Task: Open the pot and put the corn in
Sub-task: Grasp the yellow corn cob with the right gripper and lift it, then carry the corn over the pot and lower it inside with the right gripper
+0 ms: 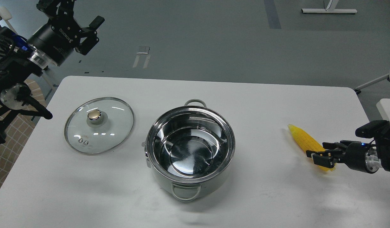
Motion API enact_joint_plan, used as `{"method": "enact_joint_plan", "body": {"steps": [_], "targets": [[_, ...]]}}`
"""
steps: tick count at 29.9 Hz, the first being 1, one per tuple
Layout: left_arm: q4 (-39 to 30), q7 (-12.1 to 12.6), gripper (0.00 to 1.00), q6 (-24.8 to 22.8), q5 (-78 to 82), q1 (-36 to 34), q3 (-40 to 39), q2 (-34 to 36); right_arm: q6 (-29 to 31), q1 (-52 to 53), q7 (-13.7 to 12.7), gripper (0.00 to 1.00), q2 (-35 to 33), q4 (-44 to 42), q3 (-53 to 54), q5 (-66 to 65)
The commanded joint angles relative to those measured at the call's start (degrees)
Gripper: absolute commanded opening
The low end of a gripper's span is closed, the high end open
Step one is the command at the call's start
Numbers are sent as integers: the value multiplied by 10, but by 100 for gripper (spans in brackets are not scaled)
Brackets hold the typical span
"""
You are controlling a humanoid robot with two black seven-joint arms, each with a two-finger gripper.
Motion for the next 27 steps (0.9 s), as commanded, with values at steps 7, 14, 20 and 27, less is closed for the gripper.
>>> {"method": "enact_joint_plan", "body": {"steps": [7,14,20,27], "targets": [[-4,0,91,1,0,0,-1,0,-1,4,0,0,-17,25,-3,3],[-16,0,91,6,0,0,-1,3,21,127,0,0,-111,151,-3,48],[-16,0,91,7,0,-1,-1,-1,78,272,0,0,-100,185,-40,86],[-16,0,91,10,-1,-1,-2,-1,78,503,0,0,94,162,-262,160]]}}
